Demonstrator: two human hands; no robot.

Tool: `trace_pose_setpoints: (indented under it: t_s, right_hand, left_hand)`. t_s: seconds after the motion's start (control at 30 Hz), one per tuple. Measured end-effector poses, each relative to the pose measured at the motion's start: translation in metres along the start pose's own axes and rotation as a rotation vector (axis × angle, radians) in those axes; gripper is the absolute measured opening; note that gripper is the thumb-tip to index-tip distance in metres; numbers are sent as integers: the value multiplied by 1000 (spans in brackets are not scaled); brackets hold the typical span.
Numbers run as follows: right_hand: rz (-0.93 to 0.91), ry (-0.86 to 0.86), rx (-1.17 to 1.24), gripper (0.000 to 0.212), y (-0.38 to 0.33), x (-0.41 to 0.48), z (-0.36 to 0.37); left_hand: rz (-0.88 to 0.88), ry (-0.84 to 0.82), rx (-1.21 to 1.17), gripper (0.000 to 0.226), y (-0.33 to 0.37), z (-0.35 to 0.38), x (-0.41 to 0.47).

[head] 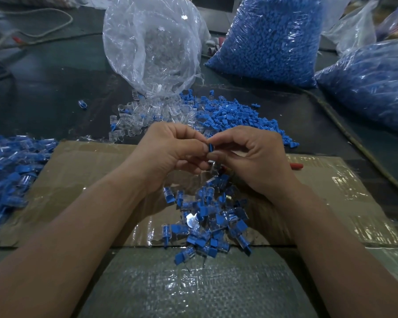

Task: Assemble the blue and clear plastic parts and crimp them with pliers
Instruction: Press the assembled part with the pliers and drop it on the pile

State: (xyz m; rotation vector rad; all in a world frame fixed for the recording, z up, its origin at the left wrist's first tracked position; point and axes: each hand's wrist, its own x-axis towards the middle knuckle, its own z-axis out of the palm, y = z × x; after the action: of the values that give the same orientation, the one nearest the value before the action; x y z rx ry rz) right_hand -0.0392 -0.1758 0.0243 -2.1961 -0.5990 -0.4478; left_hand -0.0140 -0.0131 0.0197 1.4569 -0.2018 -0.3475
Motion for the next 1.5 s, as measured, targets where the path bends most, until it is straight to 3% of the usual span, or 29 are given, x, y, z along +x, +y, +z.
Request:
trace_pose_setpoints:
  t_s: [0.1,0.23,0.4,0.53,0.77,1.03,1.13,1.27,1.4,1.5]
  right_hand:
    - [174,-6,43,20,2,0,-11]
    - [398,-133,-123,20,20,0,-35]
    - [594,-452,-194,74,27,-3,-52]
    - [603,-654,-356,81,27,-4,-52]
    - [557,-586,-436,57,28,-4,-48]
    - [481,-523,-611,13,26,2,-40]
    - [448,-457,-650,15,31,1,-38]
    - [408,-280,-622,31,34,-1,-37]
    - [413,-120,-492,26,27,-1,-33]
    - [391,-133,-441,22,21,-2,-27]
  left_hand:
    - [9,28,7,8,0,-1,0]
    - [31,78,-9,12,2,-3,0]
    - [38,97,-27,11,2,-4,1]
    - [41,101,-45,10,1,-5,2]
    - [38,66,-64,6,-2,-7,3]
    - [47,88,-76,8,-1,-6,2]
    - [67,111,-83,9,-1,-5,3]
    - [103,152,-108,10,-2,-3,3]
    - [149,185,-89,11,-3,-2,2]
    - [185,202,-68,13,-3,-2,3]
